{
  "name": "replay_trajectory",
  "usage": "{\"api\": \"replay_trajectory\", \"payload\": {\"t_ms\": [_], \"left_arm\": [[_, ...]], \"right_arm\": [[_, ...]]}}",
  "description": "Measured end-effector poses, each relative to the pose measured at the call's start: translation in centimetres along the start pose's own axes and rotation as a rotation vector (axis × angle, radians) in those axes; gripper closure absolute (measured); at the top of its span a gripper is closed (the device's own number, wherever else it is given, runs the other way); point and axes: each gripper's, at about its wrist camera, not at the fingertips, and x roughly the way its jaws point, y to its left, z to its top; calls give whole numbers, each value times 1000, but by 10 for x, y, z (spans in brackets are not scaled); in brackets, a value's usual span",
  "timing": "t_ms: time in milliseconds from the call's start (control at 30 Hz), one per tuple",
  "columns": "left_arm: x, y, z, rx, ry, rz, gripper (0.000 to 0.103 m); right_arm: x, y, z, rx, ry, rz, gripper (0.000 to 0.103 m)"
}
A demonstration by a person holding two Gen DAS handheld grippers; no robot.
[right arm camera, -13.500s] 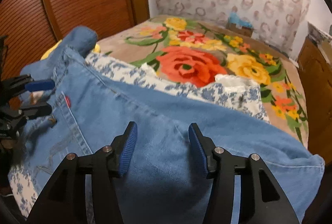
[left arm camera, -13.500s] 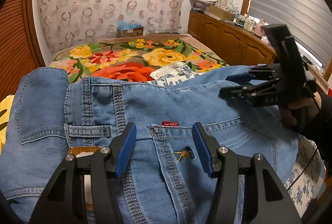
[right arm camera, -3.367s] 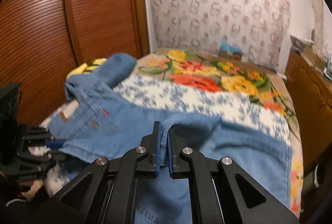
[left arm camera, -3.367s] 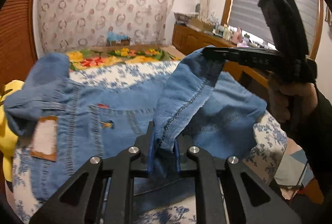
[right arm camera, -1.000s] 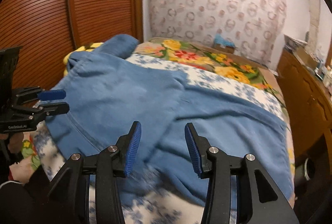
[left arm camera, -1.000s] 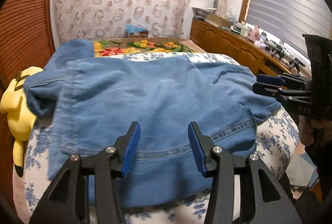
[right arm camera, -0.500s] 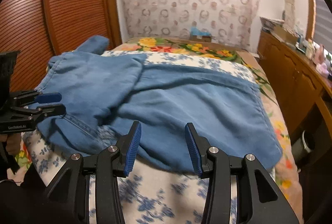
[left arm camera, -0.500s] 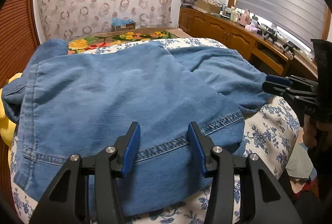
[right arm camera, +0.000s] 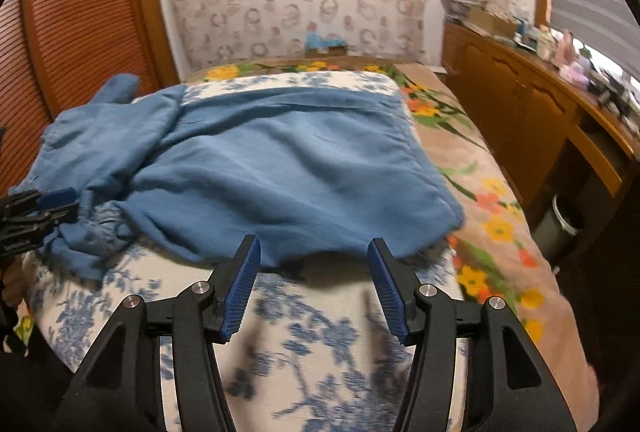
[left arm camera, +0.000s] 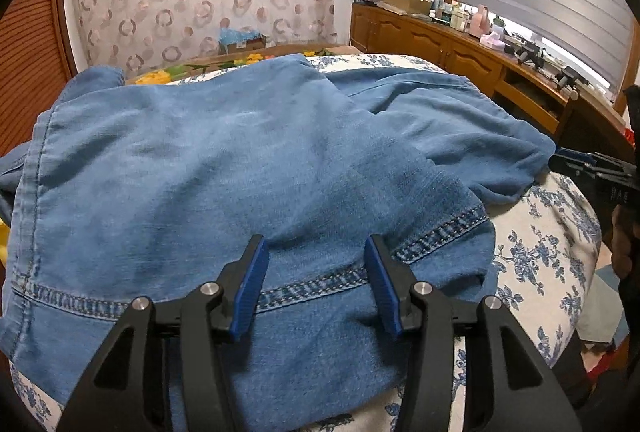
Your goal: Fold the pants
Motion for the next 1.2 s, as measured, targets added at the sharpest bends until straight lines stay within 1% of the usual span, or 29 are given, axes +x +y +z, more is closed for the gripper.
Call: {"api": "replay_trajectory", "payload": {"t_ms": [133, 200, 267, 333, 400, 500, 667, 800, 900, 1033, 1200], "left_arm": [[1, -1, -1, 6, -19, 8, 51], [1, -1, -1, 3, -21, 5, 51], [2, -1, -1, 1, -21, 3, 51], [1, 0, -1, 0, -21, 2, 51], [1, 0, -1, 1, -21, 3, 51], [1, 0, -1, 1, -20, 1, 50], [1, 0, 0, 0, -21, -2, 50], [1, 1, 0, 3, -20, -1, 50], [1, 1, 0, 1, -21, -3, 50], [1, 1, 0, 1, -21, -2, 50], [1, 0, 0, 1, -21, -4, 50]], "right_arm": [[-1, -17, -3, 48, 4, -41, 46], [-2, -22, -5, 73, 18, -15, 46], [-5, -25, -7, 85, 14, 0, 46], [-5, -22, -8, 92, 19, 14, 46], [-3, -20, -9, 109, 28, 46, 46], [3, -21, -9, 136, 46, 49, 46], [12, -39, 1, 223, 40, 85, 46], [16, -50, 9, 249, 41, 77, 46], [20, -60, 15, 299, 41, 117, 46], [27, -66, 21, 328, 41, 128, 46], [26, -76, 23, 389, 23, 188, 46]]}}
